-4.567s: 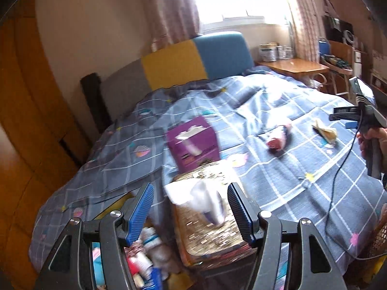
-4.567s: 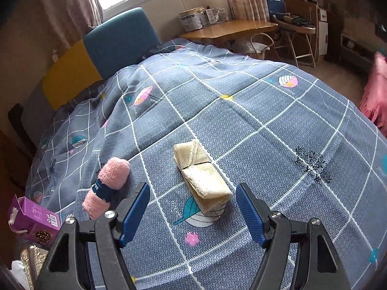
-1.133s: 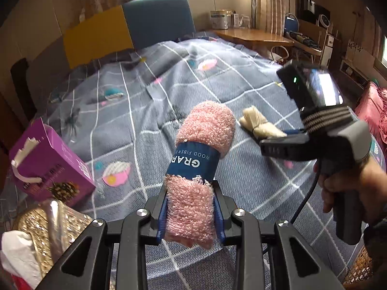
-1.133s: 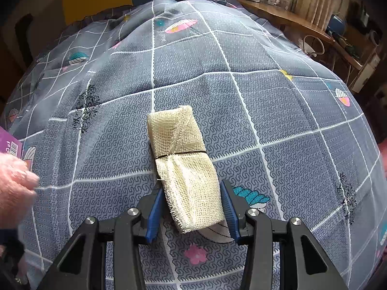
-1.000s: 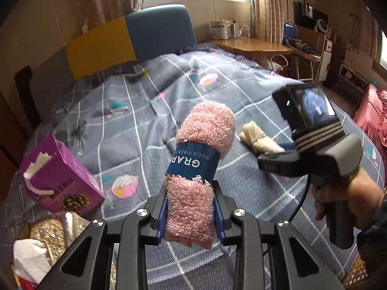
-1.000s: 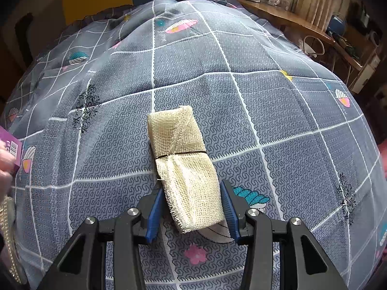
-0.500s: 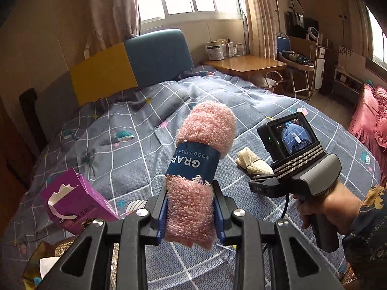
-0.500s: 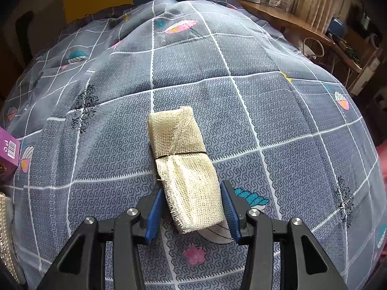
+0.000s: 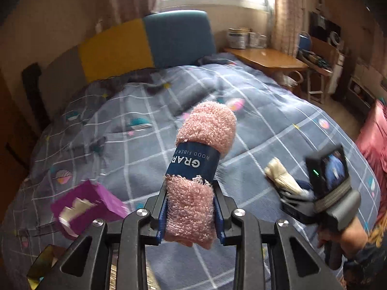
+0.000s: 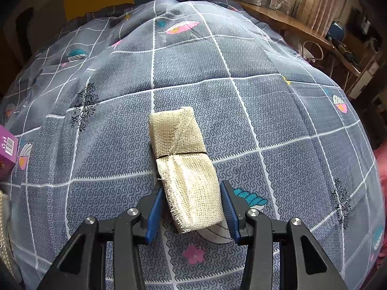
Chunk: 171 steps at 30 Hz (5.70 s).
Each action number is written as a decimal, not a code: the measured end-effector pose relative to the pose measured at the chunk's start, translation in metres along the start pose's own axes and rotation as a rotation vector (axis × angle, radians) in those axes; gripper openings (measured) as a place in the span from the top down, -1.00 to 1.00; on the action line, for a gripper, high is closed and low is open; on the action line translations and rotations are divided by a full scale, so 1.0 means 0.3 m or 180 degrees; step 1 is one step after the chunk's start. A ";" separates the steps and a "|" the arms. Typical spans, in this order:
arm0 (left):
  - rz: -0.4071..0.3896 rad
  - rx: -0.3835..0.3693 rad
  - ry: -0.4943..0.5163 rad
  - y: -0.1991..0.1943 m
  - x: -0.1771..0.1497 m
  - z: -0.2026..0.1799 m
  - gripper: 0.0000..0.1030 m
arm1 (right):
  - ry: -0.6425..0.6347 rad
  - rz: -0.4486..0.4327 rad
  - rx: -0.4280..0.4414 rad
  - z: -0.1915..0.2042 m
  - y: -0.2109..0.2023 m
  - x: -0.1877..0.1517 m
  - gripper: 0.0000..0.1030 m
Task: Organize soft objects
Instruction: 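Lift the pink towel roll with the left tool, then carry the pink towel roll into the gold tray and lower it, then open the left tool to release the towel roll while right tool lifts beige cloth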
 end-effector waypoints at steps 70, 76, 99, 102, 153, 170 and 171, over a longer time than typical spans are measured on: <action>0.0522 0.1320 -0.2326 -0.352 -1.194 1.163 0.41 | -0.0568 -0.0166 -0.0508 0.020 -0.063 0.001 0.11; 0.0524 0.1519 -0.2128 -0.337 -1.187 1.151 0.33 | -0.0556 -0.0154 -0.0504 0.018 -0.060 0.001 0.12; 0.0129 0.1603 -0.1862 -0.449 -1.119 1.115 0.07 | -0.0582 -0.0197 -0.0528 0.017 -0.052 0.000 0.12; 0.0086 0.1608 -0.1837 -0.467 -1.109 1.111 0.07 | -0.0583 -0.0201 -0.0525 0.018 -0.050 -0.001 0.12; -0.0273 0.1368 -0.1714 -0.575 -1.102 1.108 0.06 | -0.2353 -0.1412 0.0942 1.220 -0.853 0.354 0.27; -0.0381 0.1521 -0.2066 -0.652 -1.168 1.227 0.06 | -0.3517 -0.0947 0.2072 1.707 -0.836 -0.230 0.26; -0.0389 0.1545 -0.2108 -0.658 -1.176 1.240 0.06 | -0.3558 -0.0905 0.2132 1.724 -0.830 -0.268 0.26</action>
Point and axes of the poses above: each gripper's, at about its wrist camera, not at the fingertips, and y roughly the way its jaws point, z to its left, x to its top, the point moved 8 cm from there along y, roughly the way its jaws point, and after that the axes turned 10 degrees about -y, right-handed, at the moved point
